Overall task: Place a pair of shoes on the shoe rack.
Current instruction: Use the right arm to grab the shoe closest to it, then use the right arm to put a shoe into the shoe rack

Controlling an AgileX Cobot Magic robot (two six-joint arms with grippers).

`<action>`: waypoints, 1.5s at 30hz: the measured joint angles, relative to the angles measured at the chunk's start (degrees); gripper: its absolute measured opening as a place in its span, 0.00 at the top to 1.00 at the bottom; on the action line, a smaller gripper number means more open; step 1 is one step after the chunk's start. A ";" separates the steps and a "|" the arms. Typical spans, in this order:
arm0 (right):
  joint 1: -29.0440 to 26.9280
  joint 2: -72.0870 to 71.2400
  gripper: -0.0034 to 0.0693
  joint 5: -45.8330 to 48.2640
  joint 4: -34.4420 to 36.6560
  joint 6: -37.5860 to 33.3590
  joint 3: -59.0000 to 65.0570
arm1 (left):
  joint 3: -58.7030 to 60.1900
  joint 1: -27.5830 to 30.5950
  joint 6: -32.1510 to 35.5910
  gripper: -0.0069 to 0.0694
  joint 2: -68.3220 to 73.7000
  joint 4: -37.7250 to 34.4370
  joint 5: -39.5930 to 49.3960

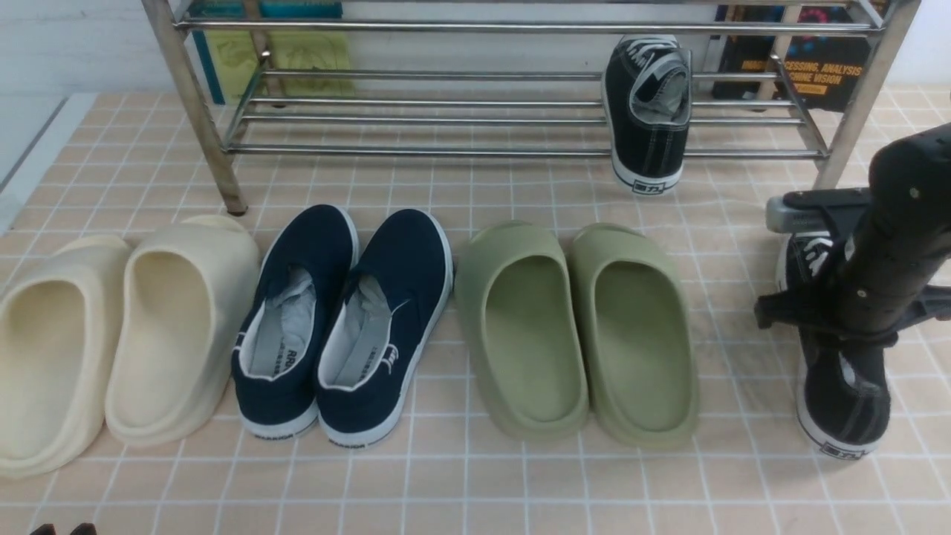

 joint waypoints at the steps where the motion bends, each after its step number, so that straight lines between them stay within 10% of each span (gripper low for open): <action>1: 0.41 -0.70 0.89 1.60 -0.41 -1.40 -0.42 | 0.00 0.02 0.00 0.59 0.00 0.00 0.00; 13: 3.30 -5.68 0.90 9.85 0.20 -7.50 -15.51 | 0.00 0.02 0.00 0.59 0.00 0.00 0.00; 32: -1.54 29.86 0.90 11.80 1.20 -7.38 -63.98 | 0.00 0.02 0.00 0.59 0.00 0.00 0.00; 45: -1.38 33.06 0.90 18.15 2.75 -17.89 -70.01 | 0.00 0.02 0.00 0.59 0.00 0.00 0.00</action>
